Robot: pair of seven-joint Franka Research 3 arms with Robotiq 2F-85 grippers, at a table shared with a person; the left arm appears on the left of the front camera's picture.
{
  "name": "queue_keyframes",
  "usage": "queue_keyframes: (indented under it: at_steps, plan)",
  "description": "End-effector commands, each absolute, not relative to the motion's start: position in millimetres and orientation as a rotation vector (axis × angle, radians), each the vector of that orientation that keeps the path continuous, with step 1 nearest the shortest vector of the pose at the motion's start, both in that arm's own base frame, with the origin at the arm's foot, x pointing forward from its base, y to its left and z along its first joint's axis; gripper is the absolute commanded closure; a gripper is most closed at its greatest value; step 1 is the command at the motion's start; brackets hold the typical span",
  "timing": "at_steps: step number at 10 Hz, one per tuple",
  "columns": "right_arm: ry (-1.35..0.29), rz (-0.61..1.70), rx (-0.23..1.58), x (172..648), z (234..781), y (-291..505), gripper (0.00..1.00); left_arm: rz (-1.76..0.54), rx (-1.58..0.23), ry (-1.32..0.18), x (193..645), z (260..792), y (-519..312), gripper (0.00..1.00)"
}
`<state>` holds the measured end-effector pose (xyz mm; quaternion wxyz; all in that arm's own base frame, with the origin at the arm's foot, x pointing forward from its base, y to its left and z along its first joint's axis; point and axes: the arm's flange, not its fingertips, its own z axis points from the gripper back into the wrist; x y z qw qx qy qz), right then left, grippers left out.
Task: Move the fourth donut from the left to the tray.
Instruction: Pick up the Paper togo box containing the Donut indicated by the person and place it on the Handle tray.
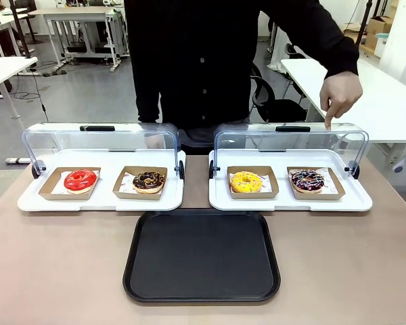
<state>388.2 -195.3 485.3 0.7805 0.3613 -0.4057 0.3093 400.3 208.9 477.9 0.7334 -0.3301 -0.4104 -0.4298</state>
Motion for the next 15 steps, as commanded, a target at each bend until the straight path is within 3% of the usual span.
queue_keyframes:
  at_steps: [1, 7, 10, 12, 15]
  plan:
    - [-0.797, 0.801, 0.663, 407.7, 501.3, -166.3, 0.0, -0.951, -0.738, -0.918, 400.1, 478.9, 208.8, 0.0]
    - [-0.452, 1.287, 0.181, 445.7, 458.5, -71.6, 0.0, -0.951, -0.738, -0.918, 400.1, 478.9, 208.8, 0.0]
    - [-0.303, 1.406, -0.012, 455.8, 422.3, -37.5, 0.0, -0.951, -0.738, -0.918, 400.1, 478.9, 208.8, 0.0]
    - [-0.378, 1.403, -0.026, 459.9, 414.8, -33.1, 0.0, -0.951, -0.738, -0.918, 400.1, 478.9, 208.8, 0.0]
    - [-0.307, 1.437, 0.019, 456.8, 421.2, -34.2, 0.0, -0.951, -0.738, -0.918, 400.1, 478.9, 208.8, 0.0]
